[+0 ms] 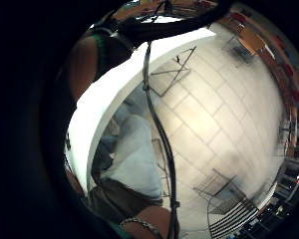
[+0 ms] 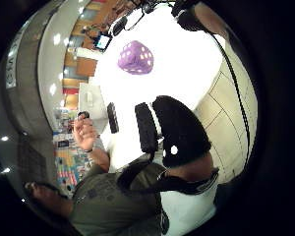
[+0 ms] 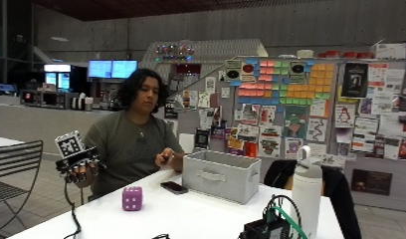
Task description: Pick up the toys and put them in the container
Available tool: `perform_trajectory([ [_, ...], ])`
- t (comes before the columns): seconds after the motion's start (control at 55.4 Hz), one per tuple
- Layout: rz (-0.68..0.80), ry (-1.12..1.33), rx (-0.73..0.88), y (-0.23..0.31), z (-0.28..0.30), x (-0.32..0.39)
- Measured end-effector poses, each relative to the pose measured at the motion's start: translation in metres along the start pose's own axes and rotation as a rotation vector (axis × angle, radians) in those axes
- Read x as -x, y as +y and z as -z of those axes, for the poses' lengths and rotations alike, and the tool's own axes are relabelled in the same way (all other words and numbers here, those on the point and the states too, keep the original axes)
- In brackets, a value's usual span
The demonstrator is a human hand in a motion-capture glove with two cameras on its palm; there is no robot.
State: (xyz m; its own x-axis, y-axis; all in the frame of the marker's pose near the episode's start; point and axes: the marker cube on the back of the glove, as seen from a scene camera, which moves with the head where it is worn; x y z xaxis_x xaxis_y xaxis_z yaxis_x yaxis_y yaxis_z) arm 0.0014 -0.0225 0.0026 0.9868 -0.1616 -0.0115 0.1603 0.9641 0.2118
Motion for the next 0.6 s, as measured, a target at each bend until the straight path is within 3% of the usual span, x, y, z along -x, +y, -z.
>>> perform_trajectory([
  [0.108,-0.109,0.016,0.181,0.024,0.009,0.003],
  [0.234,-0.122,0.012,0.194,0.022,0.011,0.004],
  [0.361,0.102,0.002,-0.071,-0.013,0.002,0.001],
  [0.451,-0.012,-0.005,0.085,-0.007,0.008,0.015],
  [0.541,0.028,-0.037,-0.137,-0.048,-0.005,0.03],
  [0.595,0.026,-0.048,-0.103,-0.056,-0.011,0.04],
])
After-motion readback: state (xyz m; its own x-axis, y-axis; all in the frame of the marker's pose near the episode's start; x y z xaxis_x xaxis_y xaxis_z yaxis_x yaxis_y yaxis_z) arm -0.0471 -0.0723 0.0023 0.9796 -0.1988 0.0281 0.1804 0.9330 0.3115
